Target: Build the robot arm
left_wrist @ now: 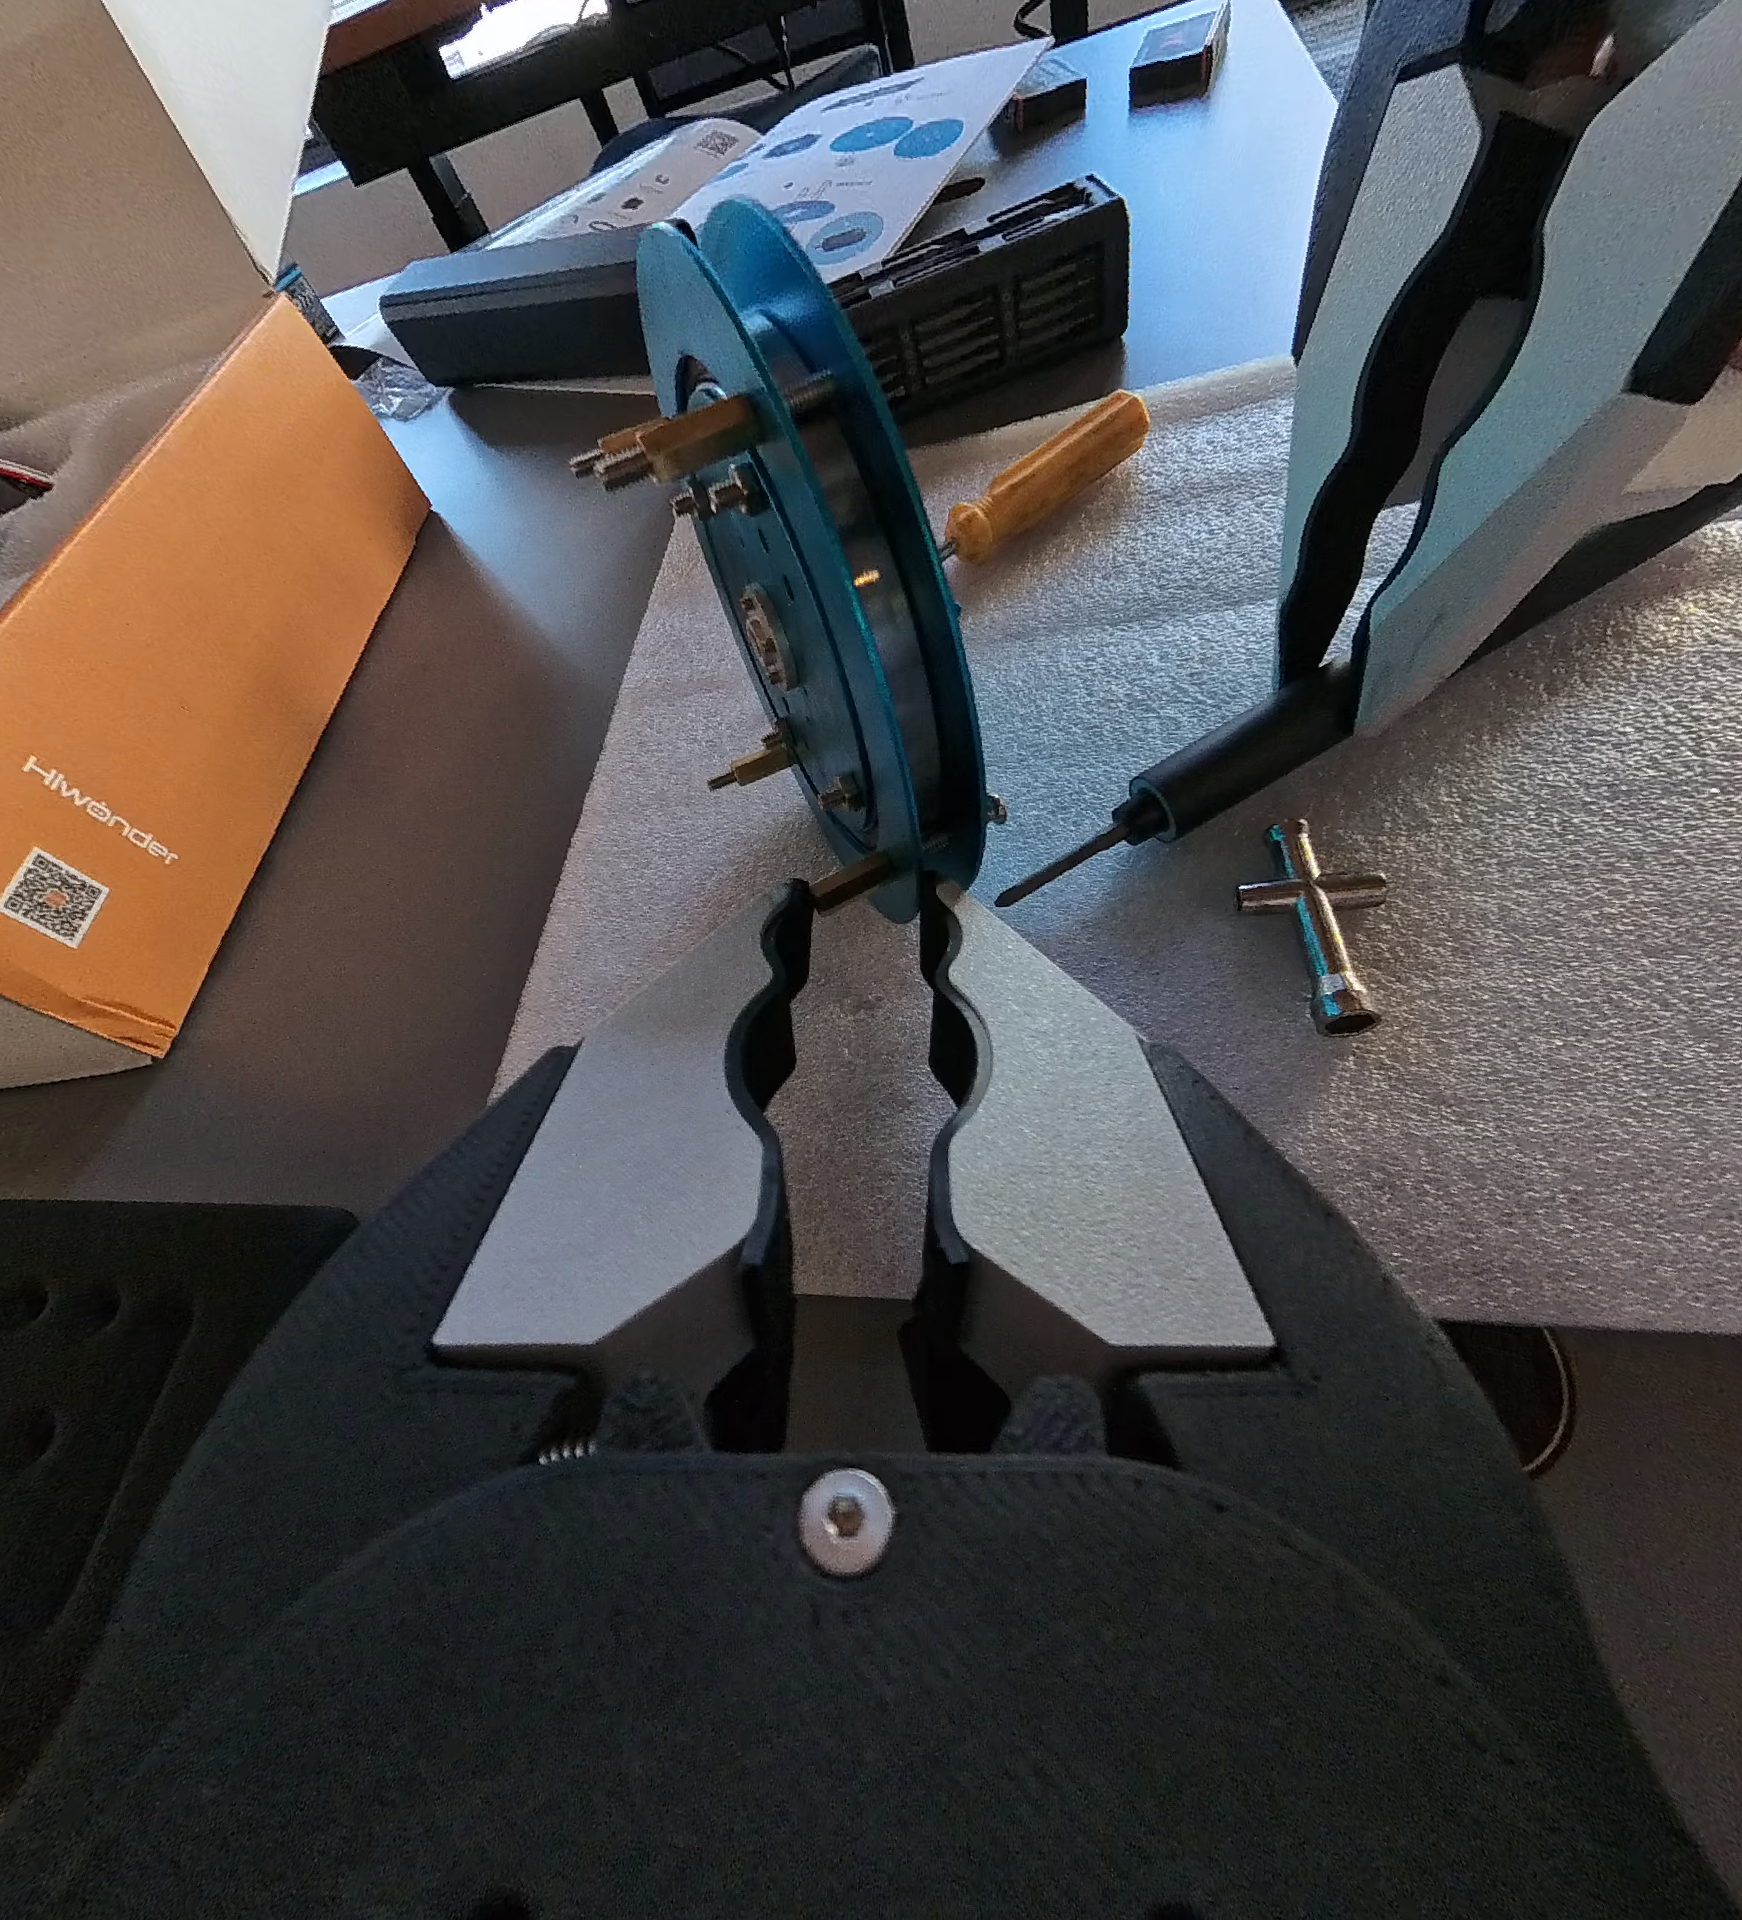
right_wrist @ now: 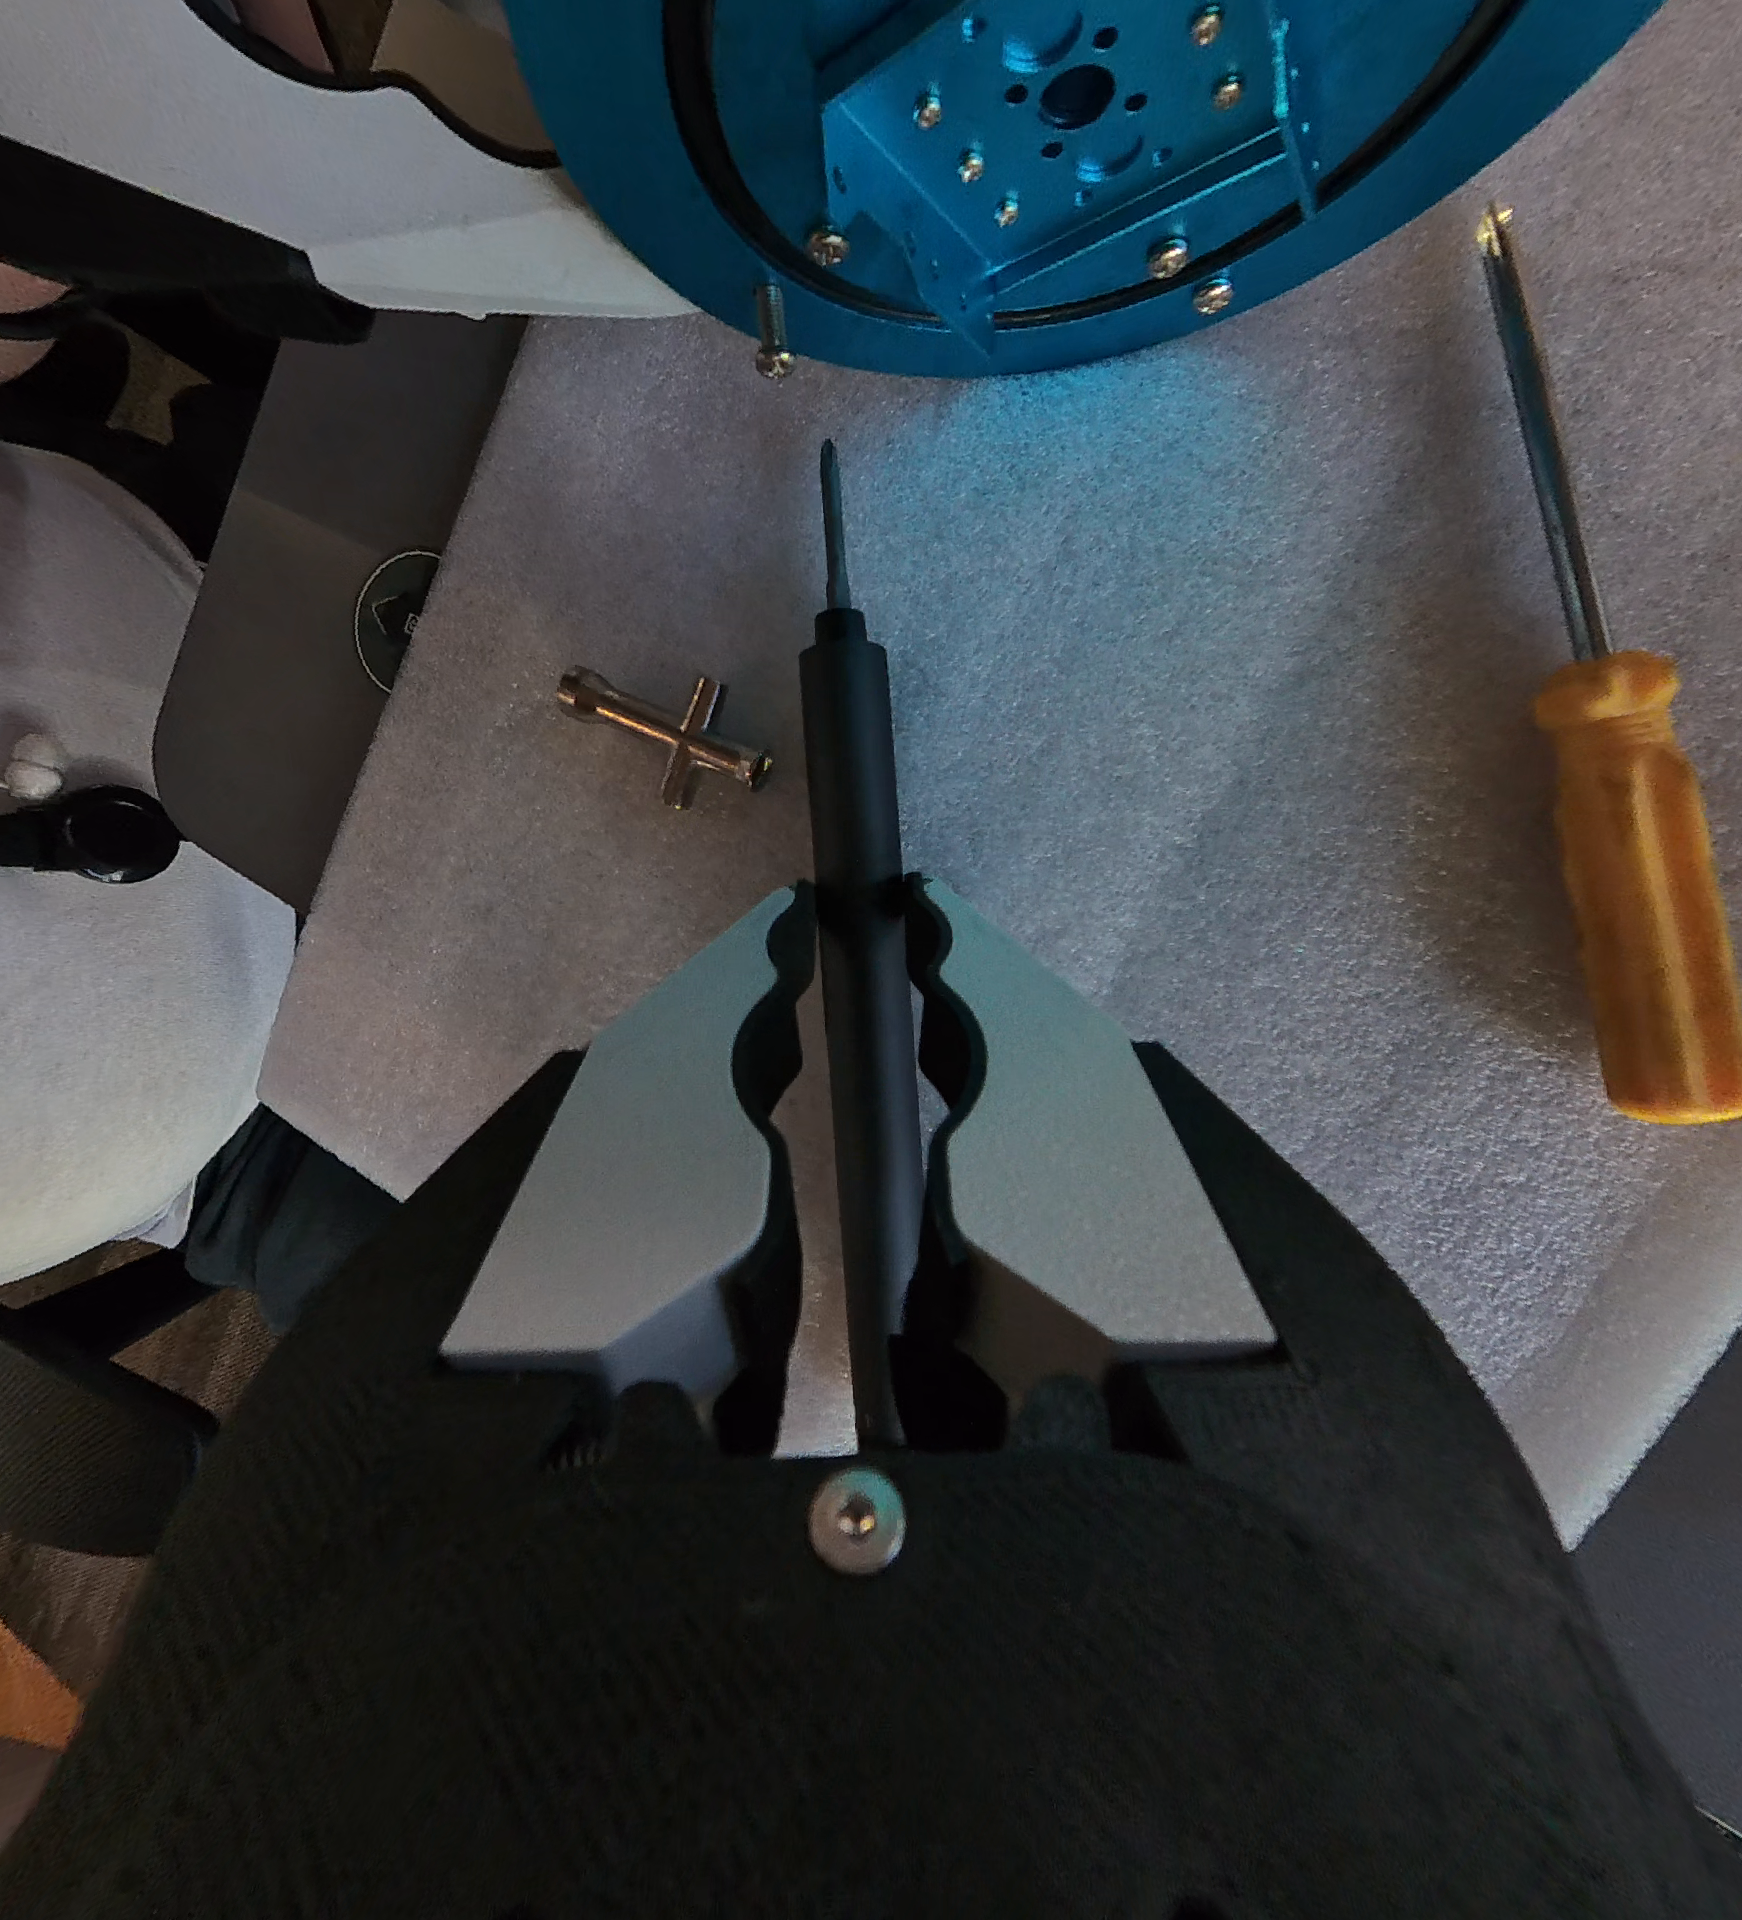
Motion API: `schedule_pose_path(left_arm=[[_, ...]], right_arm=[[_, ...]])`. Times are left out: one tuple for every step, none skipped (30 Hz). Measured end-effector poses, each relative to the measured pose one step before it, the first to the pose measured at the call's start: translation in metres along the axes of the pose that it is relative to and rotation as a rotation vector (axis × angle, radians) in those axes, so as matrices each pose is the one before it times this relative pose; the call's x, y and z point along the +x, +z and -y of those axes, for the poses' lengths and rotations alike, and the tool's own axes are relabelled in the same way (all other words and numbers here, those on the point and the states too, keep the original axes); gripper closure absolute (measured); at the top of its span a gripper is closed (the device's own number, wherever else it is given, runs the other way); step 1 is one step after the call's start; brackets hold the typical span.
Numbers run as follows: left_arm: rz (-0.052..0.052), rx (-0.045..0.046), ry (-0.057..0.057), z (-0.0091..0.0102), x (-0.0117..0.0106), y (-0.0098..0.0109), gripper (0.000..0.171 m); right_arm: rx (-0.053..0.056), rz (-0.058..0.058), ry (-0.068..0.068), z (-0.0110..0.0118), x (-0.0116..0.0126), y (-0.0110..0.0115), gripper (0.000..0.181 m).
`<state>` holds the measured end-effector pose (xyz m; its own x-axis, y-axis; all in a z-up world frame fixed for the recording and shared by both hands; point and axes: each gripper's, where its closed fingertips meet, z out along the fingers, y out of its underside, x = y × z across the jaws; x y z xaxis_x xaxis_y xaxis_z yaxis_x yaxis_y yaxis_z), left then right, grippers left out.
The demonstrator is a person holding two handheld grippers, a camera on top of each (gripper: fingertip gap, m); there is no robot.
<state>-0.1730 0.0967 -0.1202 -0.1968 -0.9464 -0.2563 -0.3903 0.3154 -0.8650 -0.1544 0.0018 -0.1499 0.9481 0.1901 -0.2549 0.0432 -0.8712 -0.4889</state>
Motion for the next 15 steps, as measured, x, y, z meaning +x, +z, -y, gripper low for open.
schedule_pose_path(left_arm=[[0.0002,0.00003,0.0007,-0.00009,0.00007,-0.00004,0.152],[0.0002,0.00003,0.0007,0.00007,0.00011,0.00002,0.152],[0.0005,0.00006,0.0008,0.00004,-0.00003,0.00001,0.152],[0.0005,0.00000,0.0008,-0.00009,0.00002,-0.00004,0.152],[0.0001,0.00008,0.0003,0.00001,-0.00004,0.00001,0.152],[-0.0005,0.00007,-0.0006,0.00006,-0.00001,-0.00005,0.152],[-0.0007,0.00004,-0.0013,-0.00005,-0.00012,0.00007,0.152],[-0.0005,-0.00005,-0.0012,0.00002,-0.00006,-0.00006,0.152],[-0.0006,-0.00003,-0.0012,0.00006,-0.00007,0.00003,0.152],[-0.0007,-0.00008,-0.0010,-0.00011,-0.00011,-0.00003,0.152],[-0.0006,-0.00003,-0.0004,-0.00004,0.00001,-0.00001,0.152],[-0.0002,-0.00001,0.0005,0.00003,0.00008,0.00001,0.152],[0.0004,0.00005,0.0013,0.00003,0.00006,-0.00007,0.152],[0.0009,0.00000,0.0019,0.00001,0.00006,0.00006,0.152],[0.0010,-0.00005,0.0020,-0.00004,0.00005,-0.00003,0.152]], right_arm=[[-0.0021,0.0002,0.0057,-0.00010,-0.00018,0.00025,0.166],[-0.0025,0.0009,0.0011,-0.00032,-0.00029,0.00047,0.166],[-0.0036,0.0022,-0.0032,-0.00037,-0.00054,0.00056,0.166],[-0.0049,0.0039,0.0010,-0.00036,-0.00064,0.00080,0.166],[-0.0037,0.0007,0.0034,-0.00017,-0.00043,0.00068,0.166],[-0.0005,-0.0057,-0.0051,-0.00027,-0.00043,0.00059,0.165],[0.0039,-0.0140,-0.0241,0.00033,-0.00073,0.00013,0.166],[0.0021,-0.0320,-0.0473,0.00001,-0.00003,0.00003,0.166],[0.0048,-0.0445,-0.0515,0.00012,0.00075,-0.00015,0.166],[0.0064,-0.0398,-0.0415,0.00011,0.00000,-0.00003,0.166],[0.0043,-0.0369,-0.0341,-0.00011,0.00000,0.00023,0.166],[0.0001,-0.0323,-0.0301,-0.00080,0.00037,0.00052,0.165],[0.0004,-0.0202,-0.0143,-0.00021,0.00015,0.00040,0.165],[0.0015,-0.0081,-0.0031,0.00035,-0.00012,-0.00026,0.165],[-0.0008,-0.0027,0.0009,0.00002,-0.00001,-0.00047,0.166]])
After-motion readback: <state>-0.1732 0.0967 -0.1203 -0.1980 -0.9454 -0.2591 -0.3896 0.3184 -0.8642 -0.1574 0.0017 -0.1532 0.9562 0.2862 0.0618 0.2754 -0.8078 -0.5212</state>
